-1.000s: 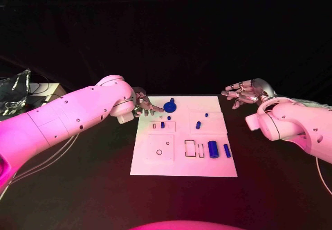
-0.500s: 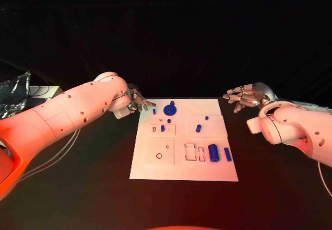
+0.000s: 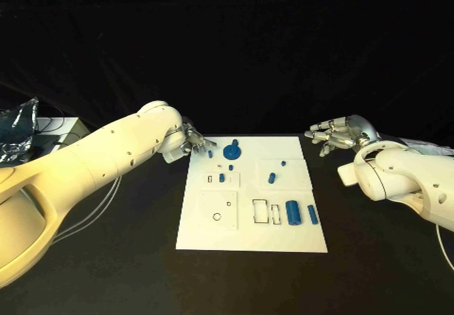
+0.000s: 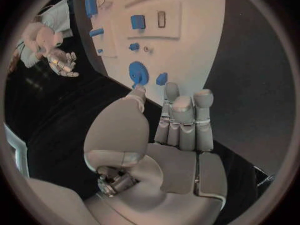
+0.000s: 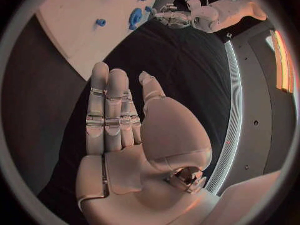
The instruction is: Assemble the parts on the task board
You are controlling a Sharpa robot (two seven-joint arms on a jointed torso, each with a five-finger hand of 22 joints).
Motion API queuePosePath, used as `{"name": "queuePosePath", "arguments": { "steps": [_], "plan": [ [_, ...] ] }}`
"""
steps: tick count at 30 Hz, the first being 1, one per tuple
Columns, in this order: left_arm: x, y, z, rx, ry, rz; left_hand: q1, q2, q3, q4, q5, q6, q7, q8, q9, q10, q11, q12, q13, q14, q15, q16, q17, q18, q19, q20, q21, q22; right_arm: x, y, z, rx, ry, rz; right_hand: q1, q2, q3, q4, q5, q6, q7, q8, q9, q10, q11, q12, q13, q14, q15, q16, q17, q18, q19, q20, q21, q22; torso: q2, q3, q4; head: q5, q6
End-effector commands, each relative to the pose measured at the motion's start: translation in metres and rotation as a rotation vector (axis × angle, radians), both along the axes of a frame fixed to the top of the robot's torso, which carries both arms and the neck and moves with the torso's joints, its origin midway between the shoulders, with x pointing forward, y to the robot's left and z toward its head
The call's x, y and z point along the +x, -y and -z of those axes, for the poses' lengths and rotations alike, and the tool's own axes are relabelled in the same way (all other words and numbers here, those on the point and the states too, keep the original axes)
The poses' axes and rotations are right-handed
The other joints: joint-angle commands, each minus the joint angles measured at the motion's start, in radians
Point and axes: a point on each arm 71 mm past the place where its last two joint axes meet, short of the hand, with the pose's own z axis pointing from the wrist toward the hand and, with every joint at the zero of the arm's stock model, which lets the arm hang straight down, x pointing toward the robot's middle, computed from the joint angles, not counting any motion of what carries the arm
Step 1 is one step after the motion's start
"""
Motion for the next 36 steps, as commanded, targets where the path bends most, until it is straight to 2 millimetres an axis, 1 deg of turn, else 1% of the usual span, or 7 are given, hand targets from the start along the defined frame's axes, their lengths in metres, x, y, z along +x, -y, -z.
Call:
{"name": "queuePosePath", "arguments": {
  "steps": [1,15,26,28,31,35,36],
  "plan": [
    [0.0011,0.0034,-0.0001,-0.003,-0.003,0.028,0.000,-0.006,0.001,0.007,-0.002,-0.008,-0.001,0.008,-0.001,-0.005,0.003,0.006,-0.002,-0.009,0.001,0.005,-0.002,0.006,0.001,0.004,-0.004,0.002,-0.0002,-0.0014,-0.0026,0.001,0.016,-0.012,0.000,0.012,0.002,-0.006,0.006,0.000,0.004,-0.003,-0.001,0.006,-0.003,-0.005,-0.001,0.007,-0.001,-0.005,0.001,-0.010,-0.004,0.001,0.005,-0.001,0.009,0.0000,-0.0011,0.000,0.003],
    [0.0026,0.0056,0.0015,-0.002,-0.006,0.025,0.002,-0.002,0.001,0.005,-0.002,-0.011,-0.004,0.031,0.005,-0.004,0.001,0.010,0.000,-0.009,-0.001,0.012,-0.003,0.004,0.007,0.003,0.000,0.012,0.0000,-0.0018,-0.0050,0.001,0.022,-0.013,0.000,0.012,0.002,-0.006,0.006,0.000,0.004,-0.003,-0.001,0.006,-0.003,-0.005,-0.001,0.007,-0.001,-0.005,0.001,-0.010,-0.004,0.001,0.005,-0.001,0.010,0.0000,-0.0010,0.004,0.002],
    [0.0027,0.0082,0.0023,-0.007,-0.010,0.028,0.016,0.014,0.014,-0.021,-0.002,-0.010,-0.008,0.054,0.018,-0.001,-0.003,0.010,0.001,-0.008,-0.003,0.016,-0.003,0.004,0.009,0.002,0.001,0.019,0.0005,-0.0022,-0.0051,0.001,0.022,-0.013,0.000,0.012,0.002,-0.006,0.006,0.000,0.004,-0.003,-0.001,0.006,-0.003,-0.005,-0.001,0.007,-0.001,-0.005,0.001,-0.010,-0.004,0.001,0.005,-0.001,0.011,0.0004,-0.0008,0.007,-0.001],
    [0.0028,0.0077,0.0025,-0.008,-0.012,0.027,0.038,0.030,0.043,-0.038,-0.002,-0.008,-0.009,0.065,0.025,-0.003,-0.004,0.009,0.001,-0.008,-0.005,0.017,-0.002,0.003,0.009,0.001,0.000,0.020,0.0005,-0.0020,-0.0051,0.001,0.022,-0.012,0.000,0.012,0.002,-0.006,0.006,0.000,0.004,-0.003,-0.001,0.006,-0.003,-0.005,-0.001,0.007,-0.001,-0.005,0.001,-0.010,-0.004,0.001,0.005,-0.001,0.012,0.0002,-0.0008,0.007,-0.001],
    [0.0028,0.0077,0.0029,-0.007,-0.015,0.026,0.042,0.022,0.103,-0.060,-0.002,-0.016,-0.012,0.081,0.036,-0.004,-0.007,0.007,0.001,-0.009,-0.006,0.017,-0.003,0.002,0.008,0.000,-0.001,0.021,0.0006,-0.0019,-0.0051,0.001,0.022,-0.012,0.000,0.012,0.002,-0.006,0.006,0.000,0.004,-0.003,-0.001,0.006,-0.003,-0.005,-0.001,0.007,-0.001,-0.005,0.001,-0.010,-0.004,0.001,0.005,-0.001,0.012,-0.0003,-0.0006,0.008,-0.003],
    [0.0028,0.0085,0.0033,-0.006,-0.018,0.028,0.032,0.009,0.150,-0.068,-0.002,-0.019,-0.016,0.096,0.048,-0.004,-0.009,0.006,0.001,-0.010,-0.007,0.018,-0.002,0.001,0.009,-0.002,-0.002,0.023,0.0007,-0.0022,-0.0050,0.001,0.022,-0.012,0.000,0.012,0.002,-0.006,0.006,0.000,0.004,-0.003,-0.001,0.006,-0.003,-0.005,-0.001,0.007,-0.001,-0.005,0.001,-0.010,-0.004,0.001,0.005,-0.001,0.012,0.0006,-0.0011,0.009,-0.004],
    [0.0027,0.0088,0.0034,-0.006,-0.019,0.029,0.019,0.000,0.176,-0.075,-0.003,-0.025,-0.016,0.107,0.058,-0.003,-0.009,0.007,0.002,-0.010,-0.008,0.019,-0.004,0.000,0.009,-0.003,-0.004,0.025,0.0007,-0.0023,-0.0050,0.001,0.021,-0.013,0.000,0.012,0.002,-0.006,0.006,0.000,0.004,-0.003,-0.001,0.006,-0.003,-0.005,-0.001,0.007,-0.001,-0.005,0.001,-0.010,-0.004,0.001,0.005,-0.001,0.012,0.0005,-0.0011,0.009,-0.004]
  ]
}}
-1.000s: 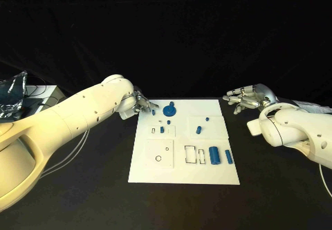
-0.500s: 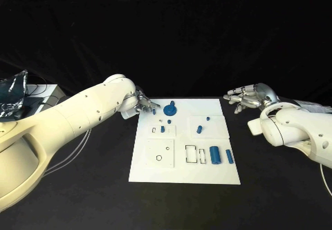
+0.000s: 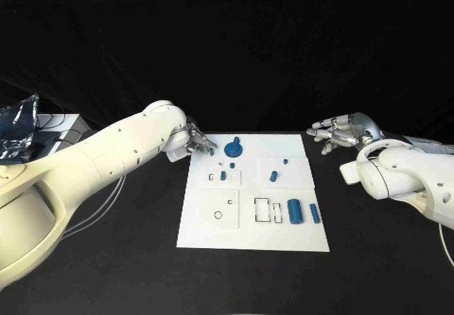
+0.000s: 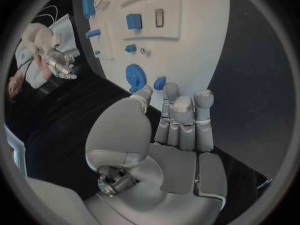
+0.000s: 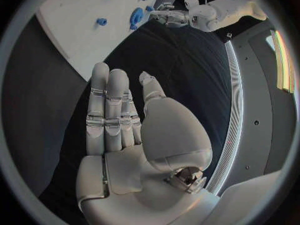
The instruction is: Assemble the parts on the task board
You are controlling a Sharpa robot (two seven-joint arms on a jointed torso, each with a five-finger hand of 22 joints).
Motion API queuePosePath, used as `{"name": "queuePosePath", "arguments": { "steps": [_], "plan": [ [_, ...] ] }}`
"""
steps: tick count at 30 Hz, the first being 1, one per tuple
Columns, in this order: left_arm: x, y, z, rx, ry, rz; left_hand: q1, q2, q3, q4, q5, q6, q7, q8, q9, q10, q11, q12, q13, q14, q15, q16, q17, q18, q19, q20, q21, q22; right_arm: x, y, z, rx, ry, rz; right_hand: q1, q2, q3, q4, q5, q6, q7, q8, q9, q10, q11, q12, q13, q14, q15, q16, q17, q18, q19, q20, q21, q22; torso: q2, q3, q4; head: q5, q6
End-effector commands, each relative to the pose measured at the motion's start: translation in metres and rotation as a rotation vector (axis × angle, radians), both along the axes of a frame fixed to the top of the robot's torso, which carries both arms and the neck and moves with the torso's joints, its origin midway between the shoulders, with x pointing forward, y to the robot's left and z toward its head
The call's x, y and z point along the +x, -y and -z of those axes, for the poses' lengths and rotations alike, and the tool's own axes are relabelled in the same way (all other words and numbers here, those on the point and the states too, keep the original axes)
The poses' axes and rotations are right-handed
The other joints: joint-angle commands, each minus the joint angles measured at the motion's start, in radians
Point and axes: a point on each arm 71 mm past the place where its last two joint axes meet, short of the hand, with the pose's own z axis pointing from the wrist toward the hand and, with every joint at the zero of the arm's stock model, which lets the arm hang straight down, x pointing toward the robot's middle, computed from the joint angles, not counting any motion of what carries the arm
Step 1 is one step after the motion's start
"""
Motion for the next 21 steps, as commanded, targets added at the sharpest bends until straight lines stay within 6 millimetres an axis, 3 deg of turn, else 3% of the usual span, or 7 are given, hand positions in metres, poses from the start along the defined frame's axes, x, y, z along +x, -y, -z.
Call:
{"name": "queuePosePath", "arguments": {
  "steps": [1,21],
  "plan": [
    [-0.0003,0.0041,-0.0004,-0.006,-0.009,0.021,-0.010,-0.015,0.023,-0.005,-0.002,-0.009,0.000,0.011,0.009,0.001,-0.005,0.001,0.002,-0.006,-0.004,0.003,-0.002,0.000,0.003,-0.004,-0.004,0.003,0.0001,-0.0014,-0.0012,-0.002,0.012,-0.011,0.000,0.012,0.002,-0.006,0.006,-0.003,0.007,-0.003,-0.001,0.006,-0.003,-0.005,-0.001,0.007,-0.001,-0.005,0.002,-0.010,-0.004,0.001,0.005,-0.001,0.000,0.0006,-0.0007,0.001,-0.001],
    [-0.0008,0.0051,0.0032,0.001,-0.020,0.031,-0.012,-0.023,0.035,-0.013,-0.002,-0.010,-0.005,0.025,0.027,0.004,-0.007,0.001,0.003,-0.005,-0.005,0.007,0.000,-0.002,0.007,-0.006,-0.003,0.011,0.0003,-0.0022,-0.0010,-0.001,0.010,-0.013,-0.002,0.013,0.004,-0.011,0.008,-0.001,0.006,-0.003,-0.004,0.008,-0.003,-0.006,-0.003,0.008,-0.002,-0.004,0.002,-0.010,-0.006,0.001,0.010,-0.002,0.001,0.0004,-0.0002,0.003,-0.006]
  ]
}}
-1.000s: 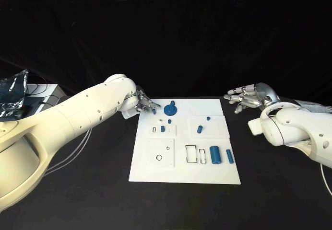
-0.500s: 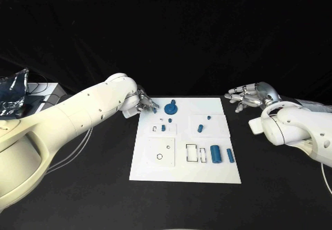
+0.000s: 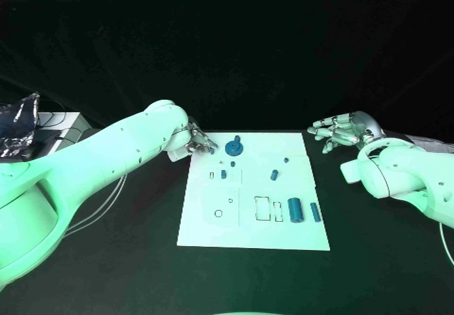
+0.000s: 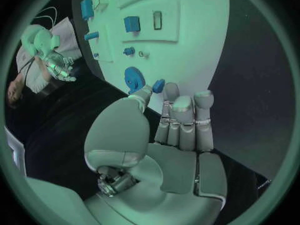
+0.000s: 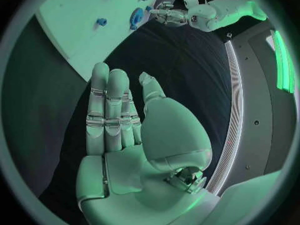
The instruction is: Assemble the parts on the task board
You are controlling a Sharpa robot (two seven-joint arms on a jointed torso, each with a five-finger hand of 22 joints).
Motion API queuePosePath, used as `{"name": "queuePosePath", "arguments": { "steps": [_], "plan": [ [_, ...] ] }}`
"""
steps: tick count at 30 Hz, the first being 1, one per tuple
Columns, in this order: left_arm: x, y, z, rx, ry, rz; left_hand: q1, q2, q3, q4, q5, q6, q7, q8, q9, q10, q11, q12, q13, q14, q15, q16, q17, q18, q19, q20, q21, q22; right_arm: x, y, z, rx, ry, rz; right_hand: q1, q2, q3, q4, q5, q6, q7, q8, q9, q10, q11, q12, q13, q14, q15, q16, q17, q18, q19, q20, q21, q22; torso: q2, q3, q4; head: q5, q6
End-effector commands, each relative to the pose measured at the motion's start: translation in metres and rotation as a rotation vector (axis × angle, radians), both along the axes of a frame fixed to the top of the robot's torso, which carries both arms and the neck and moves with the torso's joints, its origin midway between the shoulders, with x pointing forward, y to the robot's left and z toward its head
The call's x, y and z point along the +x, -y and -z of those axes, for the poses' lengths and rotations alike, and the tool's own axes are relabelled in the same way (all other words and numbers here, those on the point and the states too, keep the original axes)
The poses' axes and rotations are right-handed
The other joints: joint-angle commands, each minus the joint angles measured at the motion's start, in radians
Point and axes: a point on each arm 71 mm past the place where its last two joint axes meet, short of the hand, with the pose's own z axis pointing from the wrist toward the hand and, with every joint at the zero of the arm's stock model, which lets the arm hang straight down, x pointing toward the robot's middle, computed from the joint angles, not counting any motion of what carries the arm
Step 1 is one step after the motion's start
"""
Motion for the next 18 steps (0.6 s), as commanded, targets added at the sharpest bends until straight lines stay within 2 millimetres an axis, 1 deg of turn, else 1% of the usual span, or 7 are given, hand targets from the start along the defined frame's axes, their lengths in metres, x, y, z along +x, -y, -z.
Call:
{"name": "queuePosePath", "arguments": {
  "steps": [1,6,8,11,13,17,18],
  "plan": [
    [-0.0005,0.0040,-0.0003,-0.009,-0.010,0.025,0.005,-0.008,0.005,0.001,-0.003,-0.001,-0.005,0.004,0.001,0.004,-0.008,0.001,0.001,-0.001,-0.003,0.008,0.003,-0.002,0.006,-0.004,-0.003,0.003,0.0001,-0.0016,-0.0010,-0.002,0.010,-0.012,0.003,0.008,-0.002,-0.005,0.004,-0.002,0.007,-0.003,-0.001,0.004,0.001,-0.006,-0.001,0.008,-0.002,-0.004,0.001,-0.010,-0.006,0.001,0.003,-0.002,0.000,-0.0002,0.0001,0.000,-0.001],
    [-0.0006,0.0045,-0.0001,-0.018,-0.010,0.026,0.034,0.009,0.032,-0.017,-0.002,0.003,-0.012,0.005,0.006,0.007,-0.013,-0.001,0.001,0.001,-0.006,0.011,0.007,-0.003,0.008,-0.005,-0.001,0.006,0.0001,-0.0017,-0.0010,-0.002,0.010,-0.012,0.003,0.008,-0.002,-0.005,0.004,-0.002,0.007,-0.003,-0.001,0.004,0.001,-0.006,-0.001,0.008,-0.002,-0.004,0.001,-0.010,-0.006,0.001,0.003,-0.002,0.000,-0.0001,0.0003,0.001,-0.002],
    [-0.0006,0.0048,-0.0001,-0.025,-0.010,0.027,0.080,0.033,0.080,-0.053,0.000,0.001,-0.017,0.004,0.010,0.005,-0.018,-0.006,-0.001,0.002,-0.011,0.012,0.009,-0.003,0.008,-0.007,-0.001,0.007,0.0002,-0.0018,-0.0010,-0.002,0.010,-0.013,0.003,0.008,-0.002,-0.005,0.004,-0.002,0.007,-0.003,-0.001,0.004,0.001,-0.006,-0.001,0.008,-0.002,-0.004,0.001,-0.010,-0.006,0.001,0.003,-0.002,0.000,-0.0001,0.0002,0.000,-0.003],
    [-0.0004,0.0052,-0.0002,-0.034,-0.008,0.028,0.096,0.039,0.152,-0.097,0.002,-0.002,-0.020,0.001,0.017,0.006,-0.020,-0.013,-0.003,0.003,-0.012,0.014,0.012,-0.005,0.007,-0.010,-0.001,0.009,0.0002,-0.0020,-0.0010,-0.001,0.010,-0.013,0.003,0.008,-0.002,-0.005,0.004,-0.002,0.007,-0.003,-0.001,0.004,0.001,-0.006,-0.001,0.008,-0.002,-0.004,0.001,-0.010,-0.006,0.001,0.003,-0.002,0.000,-0.0002,0.0001,0.001,-0.003],
    [-0.0004,0.0052,-0.0002,-0.042,-0.007,0.029,0.109,0.048,0.224,-0.144,0.015,-0.011,-0.018,0.005,0.030,0.010,-0.021,-0.020,-0.007,0.003,-0.015,0.016,0.016,-0.006,0.007,-0.013,0.001,0.011,0.0003,-0.0021,-0.0010,-0.001,0.010,-0.013,0.003,0.008,-0.002,-0.005,0.004,-0.002,0.007,-0.003,-0.001,0.004,0.001,-0.006,-0.001,0.008,-0.002,-0.004,0.001,-0.010,-0.006,0.001,0.003,-0.002,0.000,0.0001,-0.0004,0.002,-0.003],
    [-0.0003,0.0053,-0.0006,-0.053,-0.001,0.030,0.049,0.035,0.328,-0.208,0.063,-0.043,-0.012,0.042,0.097,0.022,-0.020,-0.031,-0.011,0.003,-0.010,0.017,0.020,-0.004,0.007,-0.012,0.006,0.020,0.0003,-0.0019,-0.0010,-0.002,0.010,-0.013,0.002,0.008,-0.002,-0.005,0.004,-0.002,0.007,-0.003,-0.002,0.004,0.001,-0.006,-0.001,0.008,-0.002,-0.004,0.001,-0.010,-0.007,0.001,0.004,-0.002,0.000,0.0002,0.0002,0.001,-0.004],
    [-0.0003,0.0053,-0.0007,-0.055,0.000,0.030,0.042,0.037,0.336,-0.212,0.069,-0.044,-0.011,0.046,0.105,0.022,-0.019,-0.031,-0.011,0.003,-0.011,0.017,0.019,-0.004,0.006,-0.012,0.007,0.021,0.0004,-0.0019,-0.0010,-0.002,0.010,-0.013,0.001,0.008,-0.002,-0.006,0.004,-0.002,0.007,-0.003,-0.002,0.005,0.001,-0.006,-0.001,0.008,-0.002,-0.004,0.001,-0.010,-0.008,0.001,0.006,-0.002,0.000,0.0002,0.0003,0.001,-0.004]
  ]
}}
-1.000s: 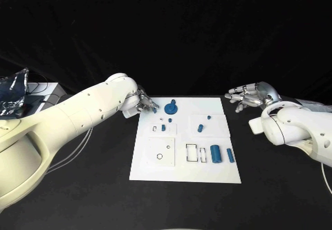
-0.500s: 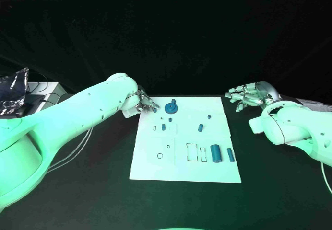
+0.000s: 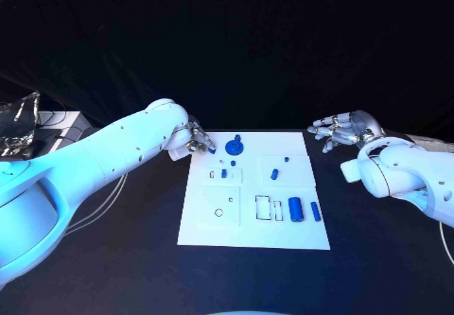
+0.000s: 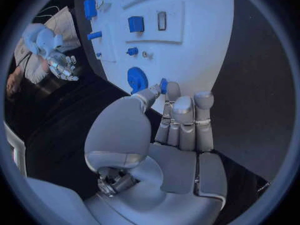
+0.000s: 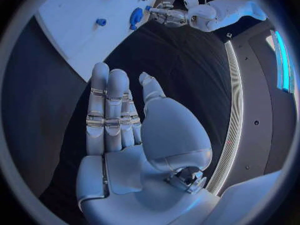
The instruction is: Assemble the parts on the task board
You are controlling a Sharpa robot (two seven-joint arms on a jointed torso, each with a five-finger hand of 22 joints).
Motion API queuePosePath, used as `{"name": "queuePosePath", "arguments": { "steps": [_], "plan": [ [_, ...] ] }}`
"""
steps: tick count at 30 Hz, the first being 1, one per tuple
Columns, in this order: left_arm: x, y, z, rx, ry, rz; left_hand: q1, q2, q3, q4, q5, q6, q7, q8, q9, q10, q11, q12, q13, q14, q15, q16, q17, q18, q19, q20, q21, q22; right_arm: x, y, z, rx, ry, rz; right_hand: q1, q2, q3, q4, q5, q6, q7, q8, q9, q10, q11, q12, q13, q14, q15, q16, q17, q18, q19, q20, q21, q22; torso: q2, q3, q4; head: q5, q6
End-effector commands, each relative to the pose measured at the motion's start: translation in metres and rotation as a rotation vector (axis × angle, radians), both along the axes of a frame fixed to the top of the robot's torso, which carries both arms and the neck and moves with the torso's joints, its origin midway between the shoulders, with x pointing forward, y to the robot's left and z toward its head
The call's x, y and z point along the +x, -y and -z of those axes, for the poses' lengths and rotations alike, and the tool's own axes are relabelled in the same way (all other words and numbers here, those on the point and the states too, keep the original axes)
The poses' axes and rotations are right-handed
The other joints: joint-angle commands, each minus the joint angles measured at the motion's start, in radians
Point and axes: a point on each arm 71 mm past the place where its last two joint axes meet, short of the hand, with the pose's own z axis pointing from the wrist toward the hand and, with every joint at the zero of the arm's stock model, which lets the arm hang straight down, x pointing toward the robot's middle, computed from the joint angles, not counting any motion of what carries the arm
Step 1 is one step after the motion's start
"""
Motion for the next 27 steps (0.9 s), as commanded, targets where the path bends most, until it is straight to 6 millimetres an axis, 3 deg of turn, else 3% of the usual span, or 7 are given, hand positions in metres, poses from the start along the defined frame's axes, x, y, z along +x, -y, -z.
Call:
{"name": "queuePosePath", "arguments": {
  "steps": [1,5,9,13,15,19,27],
  "plan": [
    [0.000,0.004,-0.001,-0.035,0.003,0.019,-0.032,-0.004,0.116,-0.104,0.029,-0.008,0.001,0.022,0.101,0.008,0.000,-0.006,0.000,0.003,-0.004,0.004,0.002,-0.003,0.000,-0.005,0.008,0.004,0.000,-0.001,-0.001,-0.002,0.009,-0.012,0.001,0.008,-0.001,-0.006,0.004,0.000,0.005,-0.003,-0.002,0.005,0.001,-0.006,-0.001,0.007,-0.002,-0.004,0.002,-0.010,-0.008,0.001,0.006,-0.002,0.000,0.0002,0.0003,0.000,-0.001],
    [0.000,0.004,-0.001,-0.046,0.009,0.016,-0.043,-0.014,0.127,-0.115,0.091,-0.006,-0.001,0.031,0.124,0.015,-0.003,-0.007,-0.001,0.008,-0.006,0.008,0.008,-0.003,0.006,-0.007,0.013,0.010,0.000,-0.001,-0.001,-0.002,0.009,-0.012,0.001,0.008,-0.001,-0.006,0.004,0.000,0.005,-0.003,-0.002,0.005,0.001,-0.006,-0.001,0.007,-0.002,-0.004,0.002,-0.010,-0.008,0.001,0.006,-0.002,-0.001,0.0001,0.0009,0.000,-0.002],
    [-0.001,0.004,-0.002,-0.057,0.013,0.012,-0.054,-0.027,0.139,-0.117,0.125,-0.002,-0.005,0.035,0.151,0.024,-0.007,-0.011,-0.002,0.014,-0.009,0.010,0.015,-0.005,0.013,-0.012,0.020,0.018,0.000,-0.001,-0.001,-0.002,0.009,-0.012,-0.001,0.008,-0.002,-0.005,0.004,0.000,0.005,-0.003,-0.002,0.005,0.001,-0.006,-0.001,0.007,-0.002,-0.004,0.002,-0.010,-0.008,0.001,0.006,-0.002,-0.002,0.0000,0.0012,0.002,-0.003],
    [-0.005,0.004,-0.004,-0.078,0.013,0.005,-0.071,-0.044,0.145,-0.119,0.194,0.012,-0.012,0.041,0.170,0.038,-0.013,-0.013,-0.003,0.026,-0.014,0.017,0.030,-0.009,0.027,-0.019,0.031,0.028,0.000,0.000,-0.001,-0.002,0.009,-0.011,-0.001,0.008,-0.002,-0.005,0.004,0.000,0.005,-0.003,-0.002,0.005,0.001,-0.006,-0.001,0.007,-0.002,-0.004,0.002,-0.010,-0.008,0.001,0.006,-0.002,-0.003,0.0000,0.0024,0.002,-0.004],
    [-0.007,0.003,-0.006,-0.089,0.012,0.004,-0.083,-0.057,0.146,-0.120,0.245,0.022,-0.018,0.046,0.180,0.048,-0.018,-0.015,-0.004,0.035,-0.018,0.024,0.044,-0.011,0.036,-0.023,0.039,0.035,0.000,0.000,-0.001,-0.003,0.009,-0.010,-0.001,0.008,-0.002,-0.005,0.004,0.000,0.005,-0.003,-0.002,0.005,0.001,-0.006,-0.001,0.007,-0.002,-0.004,0.002,-0.010,-0.008,0.001,0.006,-0.002,-0.003,0.0003,0.0029,0.003,-0.003],
    [-0.015,0.002,-0.010,-0.107,0.015,0.010,-0.113,-0.074,0.156,-0.126,0.300,0.048,-0.033,0.052,0.204,0.075,-0.029,-0.026,-0.007,0.049,-0.027,0.031,0.071,-0.014,0.055,-0.029,0.053,0.048,0.000,0.002,-0.001,-0.003,0.009,-0.007,-0.001,0.008,-0.002,-0.005,0.004,0.000,0.005,-0.003,-0.002,0.005,0.001,-0.006,-0.001,0.007,-0.002,-0.004,0.002,-0.010,-0.008,0.001,0.006,-0.002,-0.009,0.0003,0.0088,0.003,-0.010],
    [-0.033,0.001,-0.012,-0.116,0.030,0.034,-0.144,-0.080,0.155,-0.148,0.378,0.083,-0.044,0.019,0.248,0.108,-0.039,-0.050,0.006,0.058,-0.036,0.024,0.100,-0.023,0.075,-0.044,0.065,0.061,-0.001,0.006,-0.001,-0.005,0.010,0.001,0.000,0.008,-0.002,-0.005,0.008,0.000,0.005,-0.003,-0.003,0.005,0.001,-0.006,-0.001,0.008,-0.002,-0.003,0.002,-0.010,-0.008,0.001,0.008,-0.003,-0.023,-0.0025,0.0208,0.002,-0.022]
  ]
}}
